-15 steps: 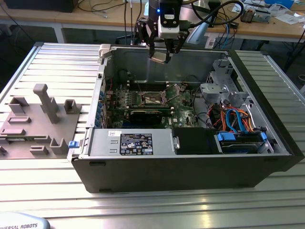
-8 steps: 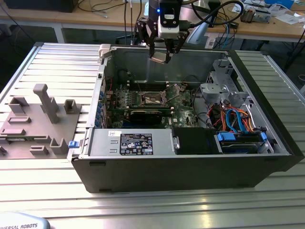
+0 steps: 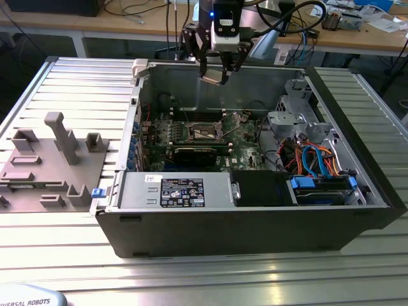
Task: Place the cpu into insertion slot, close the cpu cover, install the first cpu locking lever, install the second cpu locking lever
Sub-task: 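Place the cpu into insertion slot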
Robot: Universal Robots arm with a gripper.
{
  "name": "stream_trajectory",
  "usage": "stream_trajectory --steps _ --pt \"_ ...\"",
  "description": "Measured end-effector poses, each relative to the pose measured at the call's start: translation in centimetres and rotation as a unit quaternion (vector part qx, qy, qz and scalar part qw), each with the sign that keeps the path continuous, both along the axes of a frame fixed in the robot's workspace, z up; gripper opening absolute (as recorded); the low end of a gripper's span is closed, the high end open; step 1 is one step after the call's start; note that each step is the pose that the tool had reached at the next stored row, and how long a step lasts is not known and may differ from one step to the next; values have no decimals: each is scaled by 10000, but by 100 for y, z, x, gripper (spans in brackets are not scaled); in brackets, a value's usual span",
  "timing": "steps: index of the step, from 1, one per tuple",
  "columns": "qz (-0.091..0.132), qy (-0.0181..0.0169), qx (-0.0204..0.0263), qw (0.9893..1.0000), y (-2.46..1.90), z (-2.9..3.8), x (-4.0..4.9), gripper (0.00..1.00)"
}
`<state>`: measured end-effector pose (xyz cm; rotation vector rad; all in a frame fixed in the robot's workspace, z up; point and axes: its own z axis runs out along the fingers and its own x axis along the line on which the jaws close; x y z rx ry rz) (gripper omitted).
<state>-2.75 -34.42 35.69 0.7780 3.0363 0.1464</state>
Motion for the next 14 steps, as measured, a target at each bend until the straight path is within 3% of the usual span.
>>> stream_trajectory --steps 14 --pt "-47 0 0 10000 0 0 0 54"
